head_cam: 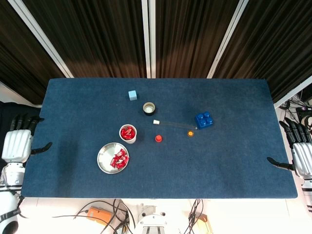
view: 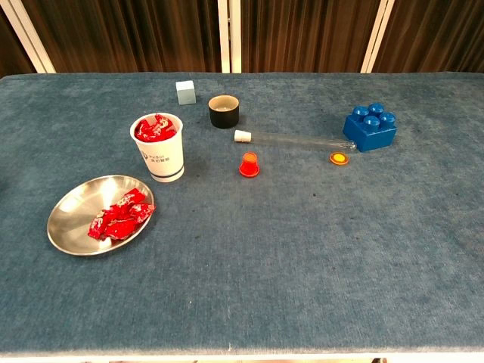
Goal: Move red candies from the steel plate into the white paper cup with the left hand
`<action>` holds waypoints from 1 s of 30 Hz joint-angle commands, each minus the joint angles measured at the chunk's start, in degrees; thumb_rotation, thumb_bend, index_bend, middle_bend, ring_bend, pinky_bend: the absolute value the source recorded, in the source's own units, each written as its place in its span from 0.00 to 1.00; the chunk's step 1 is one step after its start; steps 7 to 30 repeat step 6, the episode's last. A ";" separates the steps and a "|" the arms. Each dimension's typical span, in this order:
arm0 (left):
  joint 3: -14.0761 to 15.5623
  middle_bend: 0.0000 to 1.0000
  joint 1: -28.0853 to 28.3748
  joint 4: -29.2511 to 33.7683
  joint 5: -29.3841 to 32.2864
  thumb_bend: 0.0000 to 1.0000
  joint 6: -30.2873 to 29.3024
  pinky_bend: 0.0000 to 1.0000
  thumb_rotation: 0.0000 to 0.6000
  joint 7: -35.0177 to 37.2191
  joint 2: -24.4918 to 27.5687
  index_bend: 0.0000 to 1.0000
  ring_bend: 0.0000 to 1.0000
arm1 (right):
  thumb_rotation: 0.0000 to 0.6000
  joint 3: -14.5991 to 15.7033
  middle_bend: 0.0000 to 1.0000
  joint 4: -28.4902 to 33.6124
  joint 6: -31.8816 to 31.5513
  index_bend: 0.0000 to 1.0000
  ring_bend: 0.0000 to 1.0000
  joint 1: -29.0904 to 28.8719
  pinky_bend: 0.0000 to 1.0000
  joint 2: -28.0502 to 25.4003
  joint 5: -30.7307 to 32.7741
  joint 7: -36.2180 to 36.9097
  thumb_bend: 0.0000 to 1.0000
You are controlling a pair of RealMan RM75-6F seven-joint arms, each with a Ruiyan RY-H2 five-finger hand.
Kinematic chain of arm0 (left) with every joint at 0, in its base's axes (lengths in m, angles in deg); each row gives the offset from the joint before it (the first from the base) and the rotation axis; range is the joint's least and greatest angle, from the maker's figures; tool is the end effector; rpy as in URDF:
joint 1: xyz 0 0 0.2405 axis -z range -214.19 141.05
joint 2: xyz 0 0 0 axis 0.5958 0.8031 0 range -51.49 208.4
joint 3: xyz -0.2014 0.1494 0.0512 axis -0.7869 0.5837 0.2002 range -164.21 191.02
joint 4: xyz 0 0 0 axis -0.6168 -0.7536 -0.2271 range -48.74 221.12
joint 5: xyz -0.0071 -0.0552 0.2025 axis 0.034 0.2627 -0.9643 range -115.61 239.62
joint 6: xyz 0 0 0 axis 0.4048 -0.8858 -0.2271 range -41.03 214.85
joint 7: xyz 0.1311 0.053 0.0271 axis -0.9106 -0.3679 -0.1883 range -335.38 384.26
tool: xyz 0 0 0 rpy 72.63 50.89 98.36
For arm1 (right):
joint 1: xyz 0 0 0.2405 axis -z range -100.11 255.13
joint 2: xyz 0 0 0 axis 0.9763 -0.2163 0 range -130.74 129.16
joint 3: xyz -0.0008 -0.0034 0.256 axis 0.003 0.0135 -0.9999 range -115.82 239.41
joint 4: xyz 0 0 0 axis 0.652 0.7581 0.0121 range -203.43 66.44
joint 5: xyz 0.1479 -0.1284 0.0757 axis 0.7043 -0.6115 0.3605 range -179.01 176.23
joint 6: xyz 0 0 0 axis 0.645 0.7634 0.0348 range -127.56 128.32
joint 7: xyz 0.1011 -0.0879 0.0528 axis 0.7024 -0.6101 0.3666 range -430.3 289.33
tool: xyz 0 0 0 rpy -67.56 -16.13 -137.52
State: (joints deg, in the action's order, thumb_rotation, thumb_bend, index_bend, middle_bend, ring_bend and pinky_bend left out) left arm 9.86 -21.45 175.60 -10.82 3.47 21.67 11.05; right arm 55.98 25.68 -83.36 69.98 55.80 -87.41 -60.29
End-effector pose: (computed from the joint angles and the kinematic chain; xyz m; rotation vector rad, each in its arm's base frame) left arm -0.3092 0.2393 0.1555 -1.3044 -0.8802 -0.8926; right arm -0.2996 -0.2059 0.2025 1.3697 -0.9095 1.0311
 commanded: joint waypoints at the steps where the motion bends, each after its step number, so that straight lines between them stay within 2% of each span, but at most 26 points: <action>1: 4.30 0.17 -6.55 -2.51 -6.19 0.09 -6.59 0.00 1.00 5.42 1.06 0.20 0.06 | 1.00 0.43 0.00 0.83 -0.67 0.00 0.00 0.68 0.00 0.70 -0.10 -1.48 0.10; 6: 6.19 0.17 -10.27 -0.37 -8.01 0.09 -9.63 0.00 1.00 3.60 1.79 0.20 0.06 | 1.00 1.25 0.00 2.21 -1.07 0.00 0.00 1.07 0.00 0.69 -1.47 -1.82 0.10; 30: 6.19 0.17 -10.27 -0.37 -8.01 0.09 -9.63 0.00 1.00 3.60 1.79 0.20 0.06 | 1.00 1.25 0.00 2.21 -1.07 0.00 0.00 1.07 0.00 0.69 -1.47 -1.82 0.10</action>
